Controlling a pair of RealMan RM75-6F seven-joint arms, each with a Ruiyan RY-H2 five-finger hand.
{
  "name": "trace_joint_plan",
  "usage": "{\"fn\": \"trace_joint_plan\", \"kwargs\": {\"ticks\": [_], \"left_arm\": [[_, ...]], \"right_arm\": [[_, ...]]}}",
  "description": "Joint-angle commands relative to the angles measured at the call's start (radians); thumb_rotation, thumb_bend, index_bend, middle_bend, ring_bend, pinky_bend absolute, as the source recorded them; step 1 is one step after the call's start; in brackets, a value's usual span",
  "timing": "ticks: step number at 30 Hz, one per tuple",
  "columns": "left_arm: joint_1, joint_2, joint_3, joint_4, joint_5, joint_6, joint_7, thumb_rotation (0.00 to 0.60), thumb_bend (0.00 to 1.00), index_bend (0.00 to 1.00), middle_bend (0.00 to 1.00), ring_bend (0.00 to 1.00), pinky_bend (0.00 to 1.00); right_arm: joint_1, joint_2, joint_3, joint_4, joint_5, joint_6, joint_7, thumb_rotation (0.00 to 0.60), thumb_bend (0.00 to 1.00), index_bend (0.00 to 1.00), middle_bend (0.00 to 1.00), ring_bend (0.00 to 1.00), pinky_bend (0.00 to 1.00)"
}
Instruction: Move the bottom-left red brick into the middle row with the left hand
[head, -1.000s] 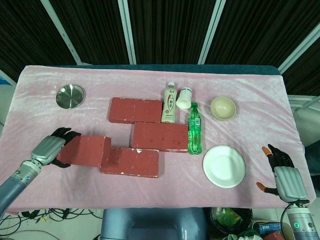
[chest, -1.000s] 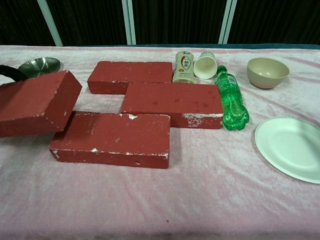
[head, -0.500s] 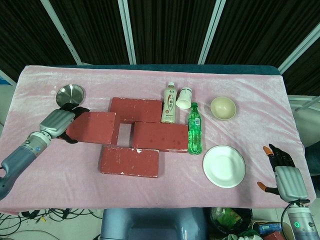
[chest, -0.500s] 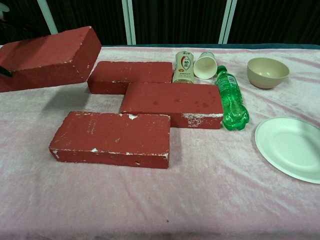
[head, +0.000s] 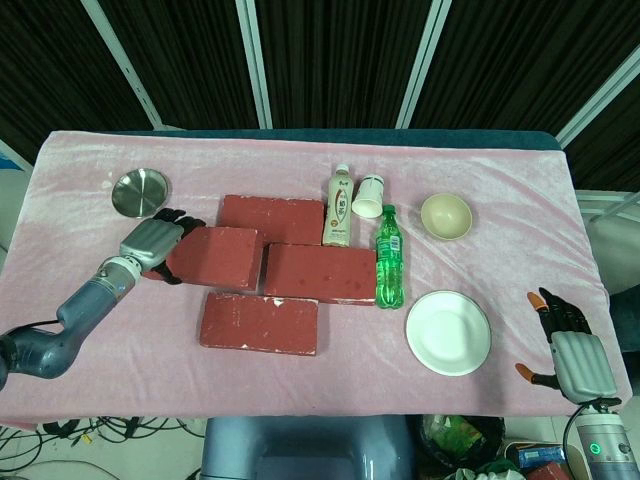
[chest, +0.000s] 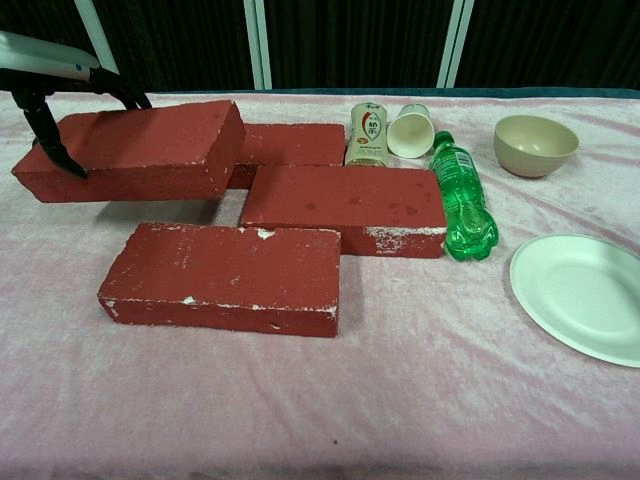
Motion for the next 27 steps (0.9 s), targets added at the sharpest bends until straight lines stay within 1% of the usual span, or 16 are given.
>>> {"fn": "trace_joint_plan", "kwargs": {"ticks": [1,7,11,22,27], "left_arm": [[-0.015,-0.02,0.018,0.012,-0.04,0.009,0.034,0.6,0.31,0.26,0.2,0.0,0.0],[-0.024,-0.034,0.04,0.027,-0.1,0.02,0.069,0.6,0.31,0.26,0.2,0.0,0.0],[-0.03,-0.044,0.051,0.037,-0.121,0.017,0.082,0.6,0.31,0.26,0.2,0.0,0.0],[-0.037,-0.069,0.07,0.065,-0.127,0.004,0.09,0.6,0.31,0.26,0.2,0.0,0.0],[-0.048,-0.081,0.079,0.069,-0.138,0.01,0.113,0.6,0.31,0.26,0.2,0.0,0.0]], "right_arm": [[0.0,0.0,0.0,0.0,0.001,-0.001,0.001,0.6,0.06,0.0,0.0,0.0,0.08],[0.001,0.001,-0.001,-0.001,0.002,-0.004,0.001,0.6,0.06,0.0,0.0,0.0,0.08],[0.001,0.0,0.0,-0.001,0.002,-0.003,0.0,0.6,0.06,0.0,0.0,0.0,0.08],[0.001,0.0,0.0,-0.001,0.004,-0.002,-0.001,0.6,0.06,0.0,0.0,0.0,0.08],[0.001,0.0,0.0,-0.002,0.003,-0.002,0.0,0.6,0.06,0.0,0.0,0.0,0.08]]}}
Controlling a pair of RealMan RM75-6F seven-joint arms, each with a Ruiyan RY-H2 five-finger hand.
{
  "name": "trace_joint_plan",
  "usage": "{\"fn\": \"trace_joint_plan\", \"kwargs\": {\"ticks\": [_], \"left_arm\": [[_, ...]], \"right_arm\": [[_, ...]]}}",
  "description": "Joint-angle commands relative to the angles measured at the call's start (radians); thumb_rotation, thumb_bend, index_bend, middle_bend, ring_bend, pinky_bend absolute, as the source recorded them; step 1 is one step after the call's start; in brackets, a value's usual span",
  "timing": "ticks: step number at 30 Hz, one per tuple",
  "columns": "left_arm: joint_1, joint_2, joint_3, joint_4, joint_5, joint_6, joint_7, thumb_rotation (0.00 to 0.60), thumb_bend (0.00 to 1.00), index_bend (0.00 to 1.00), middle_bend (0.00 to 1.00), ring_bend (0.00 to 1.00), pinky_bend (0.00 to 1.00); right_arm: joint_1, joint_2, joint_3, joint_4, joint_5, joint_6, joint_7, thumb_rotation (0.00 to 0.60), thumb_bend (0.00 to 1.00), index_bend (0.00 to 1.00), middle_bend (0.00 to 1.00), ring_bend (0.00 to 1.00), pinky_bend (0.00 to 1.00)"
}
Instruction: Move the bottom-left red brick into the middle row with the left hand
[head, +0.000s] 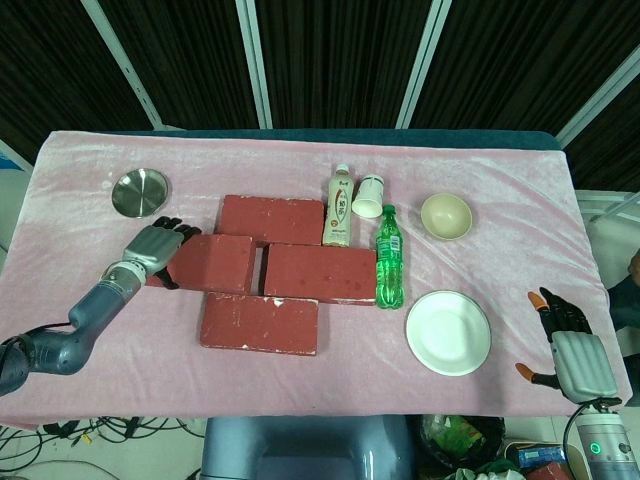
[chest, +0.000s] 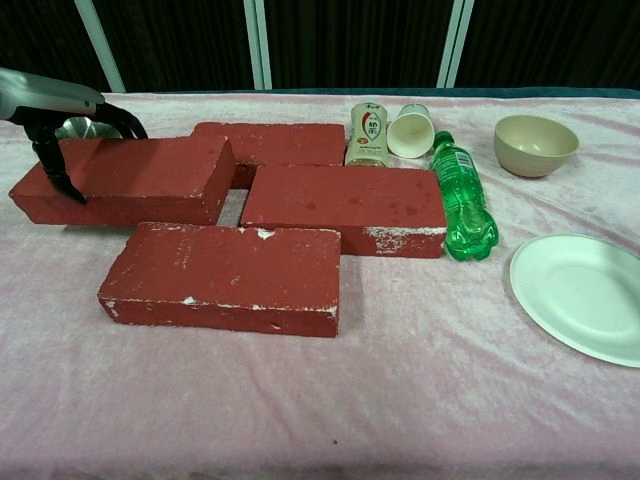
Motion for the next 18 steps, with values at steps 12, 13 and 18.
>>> {"fn": "trace_joint_plan", "kwargs": {"ticks": [12,13,18], "left_arm": [[-0.049,-0.042,0.025,-0.007,-0.103,0.021,0.079,0.6,0.31,0.24,0.2,0.0,0.0],[-0.053,-0.045,0.026,-0.009,-0.113,0.025,0.084,0.6,0.31,0.23,0.2,0.0,0.0],[-0.077,-0.055,0.033,-0.023,-0.169,0.035,0.112,0.6,0.31,0.22,0.19,0.0,0.0]], "right_arm": [[0.001,0.002,-0.001,-0.003,0.002,-0.005,0.001,0.6,0.06,0.0,0.0,0.0,0.08],[0.001,0.002,-0.001,-0.002,0.002,-0.005,0.002,0.6,0.06,0.0,0.0,0.0,0.08],[0.001,0.003,-0.001,-0.003,0.002,-0.006,0.004,0.6,0.06,0.0,0.0,0.0,0.08]]}}
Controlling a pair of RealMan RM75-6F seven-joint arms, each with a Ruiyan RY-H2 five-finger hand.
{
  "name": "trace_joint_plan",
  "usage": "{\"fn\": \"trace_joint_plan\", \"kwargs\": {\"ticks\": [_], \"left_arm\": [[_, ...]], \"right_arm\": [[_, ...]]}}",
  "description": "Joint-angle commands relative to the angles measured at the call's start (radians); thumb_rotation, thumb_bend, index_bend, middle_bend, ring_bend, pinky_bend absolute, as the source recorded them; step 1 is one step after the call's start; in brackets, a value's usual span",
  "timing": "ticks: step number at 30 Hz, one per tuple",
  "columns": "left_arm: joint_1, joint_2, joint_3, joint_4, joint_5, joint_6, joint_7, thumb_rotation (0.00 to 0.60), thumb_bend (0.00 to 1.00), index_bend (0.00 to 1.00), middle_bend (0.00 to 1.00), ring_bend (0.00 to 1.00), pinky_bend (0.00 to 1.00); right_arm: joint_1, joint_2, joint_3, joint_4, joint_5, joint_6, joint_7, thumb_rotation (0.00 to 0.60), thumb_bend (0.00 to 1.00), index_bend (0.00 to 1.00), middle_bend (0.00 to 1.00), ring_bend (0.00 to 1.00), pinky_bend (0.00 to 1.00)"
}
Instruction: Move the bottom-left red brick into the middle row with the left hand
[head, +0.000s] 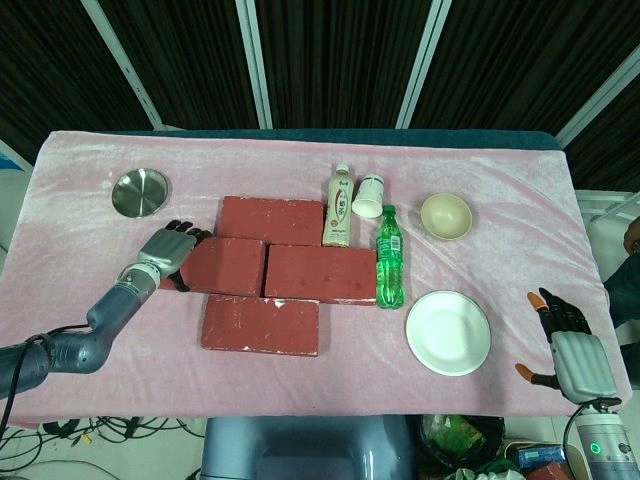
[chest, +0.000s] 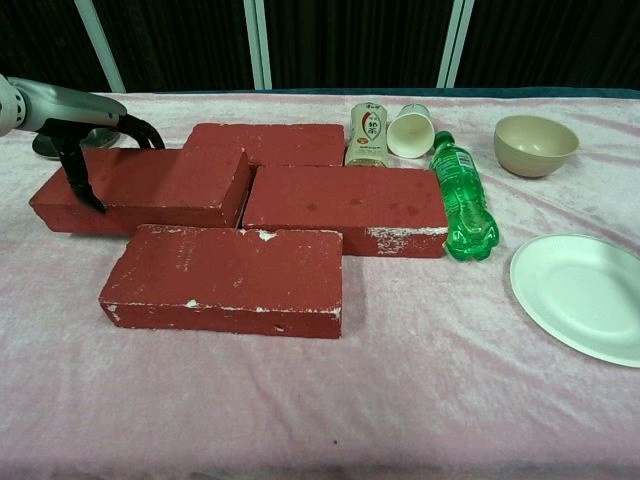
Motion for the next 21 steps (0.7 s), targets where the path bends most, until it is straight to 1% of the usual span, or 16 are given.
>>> {"fn": "trace_joint_plan", "kwargs": {"ticks": [1,6,21], "left_arm": [[-0.018,-0.008,0.005,-0.01,-0.035,0.006,0.017,0.6,0.31,0.22,0.19,0.0,0.0],[-0.041,-0.014,0.009,-0.022,-0.083,0.006,0.03,0.6,0.31,0.21,0.19,0.0,0.0],[-0.14,-0.046,0.07,-0.057,-0.286,0.063,0.154,0.6,0.3,0.19,0.19,0.0,0.0]], "right_arm": [[0.0,0.0,0.0,0.0,0.0,0.0,0.0,0.6,0.06,0.0,0.0,0.0,0.08],[0.0,0.0,-0.001,-0.001,0.0,-0.001,0.001,0.6,0.06,0.0,0.0,0.0,0.08],[0.001,0.002,-0.001,-0.001,0.001,-0.003,0.005,0.6,0.06,0.0,0.0,0.0,0.08]]}}
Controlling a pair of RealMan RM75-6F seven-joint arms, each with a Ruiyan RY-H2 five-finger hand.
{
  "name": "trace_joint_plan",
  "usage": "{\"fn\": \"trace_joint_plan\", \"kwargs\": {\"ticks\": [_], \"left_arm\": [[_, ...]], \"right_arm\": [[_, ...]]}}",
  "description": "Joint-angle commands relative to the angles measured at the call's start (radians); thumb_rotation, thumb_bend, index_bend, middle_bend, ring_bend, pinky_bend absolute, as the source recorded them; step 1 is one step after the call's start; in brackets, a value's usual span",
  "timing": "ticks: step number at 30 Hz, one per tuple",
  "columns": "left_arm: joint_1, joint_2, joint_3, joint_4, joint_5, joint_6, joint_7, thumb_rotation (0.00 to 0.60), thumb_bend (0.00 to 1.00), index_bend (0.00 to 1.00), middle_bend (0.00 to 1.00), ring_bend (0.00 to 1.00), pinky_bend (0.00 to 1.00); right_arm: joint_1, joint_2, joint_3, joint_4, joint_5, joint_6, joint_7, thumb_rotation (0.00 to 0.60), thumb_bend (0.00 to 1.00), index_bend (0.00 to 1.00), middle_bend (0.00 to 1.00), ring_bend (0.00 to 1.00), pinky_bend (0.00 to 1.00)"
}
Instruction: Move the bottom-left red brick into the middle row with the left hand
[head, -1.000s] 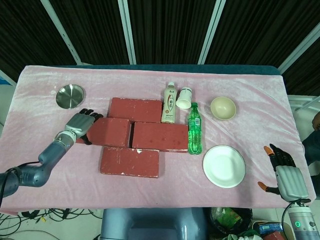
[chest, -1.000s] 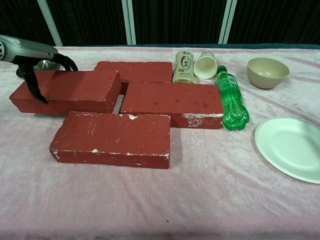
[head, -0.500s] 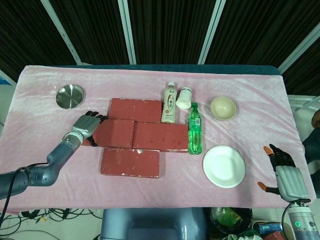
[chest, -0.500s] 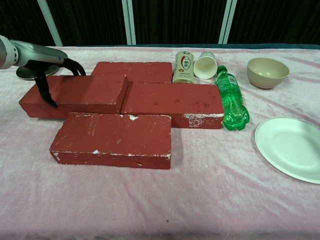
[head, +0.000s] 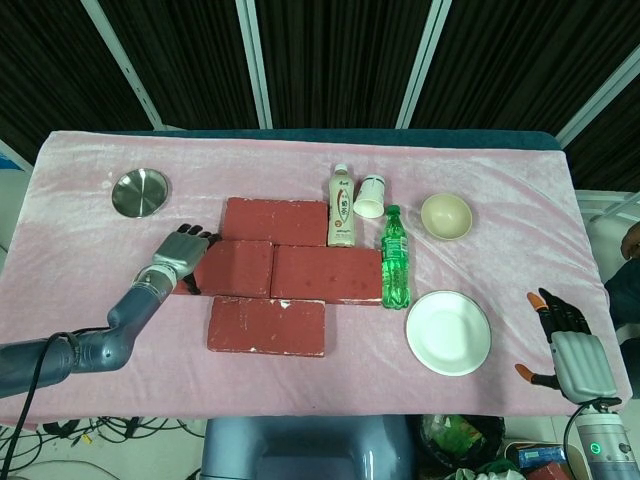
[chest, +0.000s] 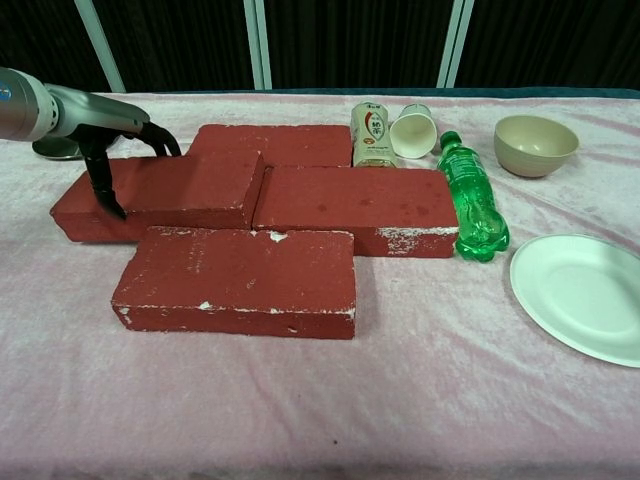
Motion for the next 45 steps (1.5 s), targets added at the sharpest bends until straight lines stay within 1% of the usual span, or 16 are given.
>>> {"fn": "trace_joint_plan", "kwargs": {"ticks": [1,3,7,10,12,20,24,26,29,32,34,37,39,41,43,45], "left_arm": [[-0.025,-0.011,0.02,-0.009,-0.052,0.022,0.033,0.6,0.29,0.18,0.18,0.0,0.0],[-0.033,-0.015,0.028,-0.011,-0.076,0.029,0.045,0.6,0.25,0.15,0.17,0.0,0.0],[-0.042,-0.021,0.042,-0.007,-0.101,0.036,0.064,0.6,0.11,0.04,0.11,0.0,0.0],[-0.047,-0.027,0.043,-0.008,-0.111,0.043,0.071,0.6,0.03,0.0,0.05,0.0,0.0],[-0.047,-0.03,0.04,-0.009,-0.109,0.051,0.07,0.6,0.01,0.0,0.03,0.0,0.0],[-0.033,-0.026,0.025,-0.034,-0.078,0.088,0.061,0.6,0.0,0.0,0.0,0.0,0.0],[-0.022,0.008,0.01,-0.085,-0.052,0.098,0.041,0.6,0.0,0.0,0.0,0.0,0.0],[-0.013,0.05,0.003,-0.136,-0.021,0.117,0.031,0.6,0.0,0.0,0.0,0.0,0.0],[0.018,0.123,-0.001,-0.227,0.058,0.183,0.016,0.6,0.0,0.0,0.0,0.0,0.0],[0.064,0.199,-0.001,-0.311,0.162,0.283,-0.001,0.6,0.0,0.0,0.0,0.0,0.0],[0.12,0.261,0.008,-0.379,0.27,0.371,-0.035,0.6,0.0,0.0,0.0,0.0,0.0],[0.244,0.349,0.048,-0.451,0.484,0.503,-0.127,0.6,0.0,0.0,0.0,0.0,0.0],[0.326,0.391,0.086,-0.464,0.612,0.579,-0.184,0.6,0.0,0.0,0.0,0.0,0.0],[0.409,0.413,0.121,-0.453,0.73,0.657,-0.246,0.6,0.0,0.0,0.0,0.0,0.0],[0.476,0.418,0.148,-0.43,0.814,0.721,-0.295,0.6,0.0,0.0,0.0,0.0,0.0],[0.564,0.404,0.176,-0.379,0.919,0.807,-0.359,0.6,0.0,0.0,0.0,0.0,0.0]], "right_arm": [[0.0,0.0,0.0,0.0,0.0,0.0,0.001,0.6,0.06,0.0,0.0,0.0,0.08],[0.0,0.0,0.0,0.0,0.0,0.0,0.001,0.6,0.06,0.0,0.0,0.0,0.08],[0.0,0.0,0.0,-0.001,0.0,-0.001,0.002,0.6,0.06,0.0,0.0,0.0,0.08],[0.001,0.0,0.0,-0.001,0.001,-0.001,0.001,0.6,0.06,0.0,0.0,0.0,0.08],[0.0,0.0,0.0,-0.001,0.001,-0.001,0.001,0.6,0.06,0.0,0.0,0.0,0.08],[0.001,0.0,0.0,0.0,0.002,-0.003,0.0,0.6,0.06,0.0,0.0,0.0,0.08],[0.001,0.0,0.0,0.0,0.001,-0.002,-0.002,0.6,0.06,0.0,0.0,0.0,0.08],[0.001,0.0,0.0,0.001,0.002,-0.002,-0.002,0.6,0.06,0.0,0.0,0.0,0.08],[0.001,0.0,0.001,0.001,0.004,-0.002,-0.003,0.6,0.06,0.0,0.0,0.0,0.08],[0.001,-0.001,0.002,0.001,0.005,-0.001,-0.004,0.6,0.06,0.0,0.0,0.0,0.08],[0.001,-0.001,0.002,0.002,0.004,0.0,-0.005,0.6,0.06,0.0,0.0,0.0,0.08],[0.001,-0.002,0.004,0.003,0.005,0.004,-0.011,0.6,0.06,0.0,0.0,0.0,0.08],[0.0,-0.004,0.004,0.003,0.003,0.008,-0.016,0.6,0.06,0.0,0.0,0.0,0.08],[0.0,-0.006,0.003,0.006,-0.002,0.011,-0.025,0.6,0.06,0.0,0.0,0.0,0.08],[0.0,-0.008,0.002,0.009,-0.006,0.015,-0.032,0.6,0.06,0.0,0.0,0.0,0.08],[-0.002,-0.012,0.003,0.012,-0.01,0.022,-0.039,0.6,0.06,0.0,0.0,0.0,0.08]]}}
